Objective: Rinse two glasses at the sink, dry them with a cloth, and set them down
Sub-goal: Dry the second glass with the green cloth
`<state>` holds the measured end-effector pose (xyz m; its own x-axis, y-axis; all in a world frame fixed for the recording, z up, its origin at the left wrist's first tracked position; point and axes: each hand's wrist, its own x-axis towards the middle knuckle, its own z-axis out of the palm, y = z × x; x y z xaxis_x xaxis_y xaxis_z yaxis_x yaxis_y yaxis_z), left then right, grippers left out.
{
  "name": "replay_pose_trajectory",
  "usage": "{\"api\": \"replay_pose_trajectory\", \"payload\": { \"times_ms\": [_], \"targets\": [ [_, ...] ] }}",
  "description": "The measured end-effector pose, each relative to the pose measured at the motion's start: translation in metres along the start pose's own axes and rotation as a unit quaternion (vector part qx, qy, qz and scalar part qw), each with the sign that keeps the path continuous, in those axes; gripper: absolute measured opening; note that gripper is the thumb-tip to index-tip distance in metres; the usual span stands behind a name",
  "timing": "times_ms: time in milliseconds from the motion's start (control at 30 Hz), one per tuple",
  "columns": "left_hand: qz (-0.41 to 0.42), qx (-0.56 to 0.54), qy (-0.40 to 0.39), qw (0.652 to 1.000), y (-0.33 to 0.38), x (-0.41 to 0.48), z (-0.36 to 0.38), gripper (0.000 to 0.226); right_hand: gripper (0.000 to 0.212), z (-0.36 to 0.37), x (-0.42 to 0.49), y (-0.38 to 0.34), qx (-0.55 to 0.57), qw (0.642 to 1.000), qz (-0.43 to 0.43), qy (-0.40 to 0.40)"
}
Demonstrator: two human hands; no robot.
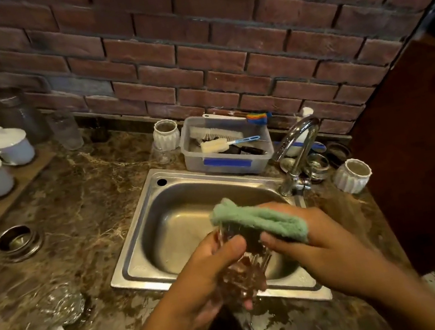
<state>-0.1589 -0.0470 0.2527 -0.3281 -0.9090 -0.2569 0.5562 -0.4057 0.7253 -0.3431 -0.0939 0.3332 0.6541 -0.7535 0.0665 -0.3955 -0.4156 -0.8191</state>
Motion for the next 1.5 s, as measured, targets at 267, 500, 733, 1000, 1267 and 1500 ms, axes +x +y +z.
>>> {"api": "replay_pose_trajectory", "payload": {
  "times_ms": [267, 500, 733, 1000, 1267, 1500],
  "targets": [
    [-0.082, 0.016, -0.103, 0.991, 0.018, -0.003, 0.003, 0.067, 0.028, -0.006, 0.015, 0.003, 0.159, 0.961, 0.072, -0.216],
    [-0.144, -0.093, 0.113, 0.979, 0.026, 0.020, 0.010, 0.062, 0.015, 0.010, 0.007, 0.018, -0.155, 0.984, -0.082, 0.001],
    [0.064, 0.058, 0.259, 0.962, 0.011, 0.033, 0.024, 0.025, 0.010, 0.039, -0.004, 0.021, -0.062, 0.992, -0.044, 0.099],
    [0.412, 0.382, 0.204, 0.802, 0.006, 0.025, 0.007, 0.032, 0.026, 0.053, -0.002, 0.004, 0.396, 0.894, 0.123, 0.170],
    [-0.044, -0.024, 0.220, 0.974, 0.028, 0.013, 0.029, 0.019, 0.023, 0.027, -0.006, 0.011, -0.304, 0.936, -0.174, 0.040],
    [0.378, 0.245, 0.230, 0.863, 0.032, 0.002, 0.050, 0.031, 0.021, 0.058, -0.012, -0.021, 0.207, 0.949, -0.046, 0.234]
  ]
}}
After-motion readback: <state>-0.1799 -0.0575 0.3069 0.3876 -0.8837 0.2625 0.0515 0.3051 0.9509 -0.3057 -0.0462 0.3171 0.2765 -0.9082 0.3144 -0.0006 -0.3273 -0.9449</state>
